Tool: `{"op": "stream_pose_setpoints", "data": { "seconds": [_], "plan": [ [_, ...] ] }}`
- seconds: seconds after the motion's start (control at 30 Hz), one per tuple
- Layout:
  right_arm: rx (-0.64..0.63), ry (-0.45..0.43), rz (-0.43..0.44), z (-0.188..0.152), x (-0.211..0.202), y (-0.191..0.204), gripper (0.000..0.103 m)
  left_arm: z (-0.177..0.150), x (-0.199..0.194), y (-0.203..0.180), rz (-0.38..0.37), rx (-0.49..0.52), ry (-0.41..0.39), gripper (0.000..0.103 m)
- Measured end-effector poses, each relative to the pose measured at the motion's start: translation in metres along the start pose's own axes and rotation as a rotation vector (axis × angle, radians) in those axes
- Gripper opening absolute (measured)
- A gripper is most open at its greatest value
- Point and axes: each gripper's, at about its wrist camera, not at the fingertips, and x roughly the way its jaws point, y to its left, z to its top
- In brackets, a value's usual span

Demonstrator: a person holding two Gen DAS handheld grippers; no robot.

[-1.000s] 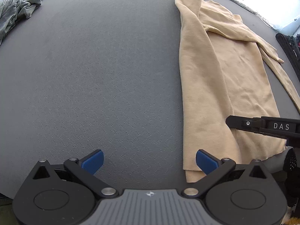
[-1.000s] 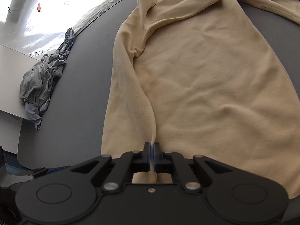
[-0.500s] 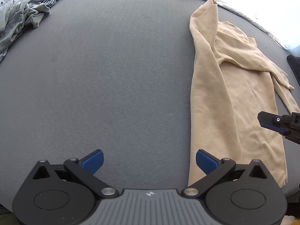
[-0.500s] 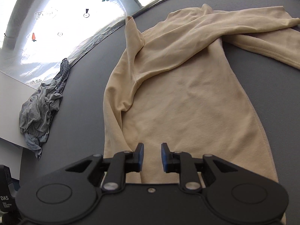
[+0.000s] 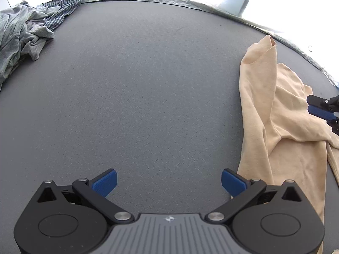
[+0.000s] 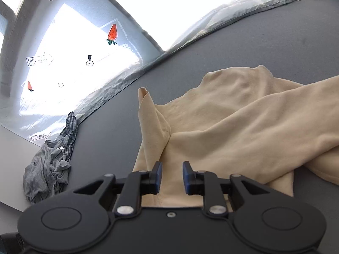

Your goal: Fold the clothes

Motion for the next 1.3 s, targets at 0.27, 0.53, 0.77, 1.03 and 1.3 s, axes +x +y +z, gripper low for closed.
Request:
{"op": "stream_pose_setpoints", "data": {
  "seconds": [0.27,0.53,0.77,1.03,1.3],
  "plan": [
    [-0.064,0.024,0.055,0.057,0.065,0.021,0.042,0.063,0.031,0.007,-0.004,-0.061,0.004,0.103],
    [-0.140,0.017,0.036,0.077,0.112,0.042,0.004,0.088,0.044,0.016,-0.016,-0.133,0.000,0.103],
    [-0.247,0.098,0.026,0.079,0.157,0.075,0.004,0.091,0.059,0.020,0.018,-0.125,0.013,0.103],
    [-0.249,0.128,0.013,0.080,0.169,0.084,0.028,0.090,0.065,0.018,0.024,-0.101,0.028,0.103],
    [-0.156,0.019,-0.016,0.097,0.111,0.050,0.049,0.086,0.054,-0.004,0.006,-0.043,0.009,0.103]
  ]
}}
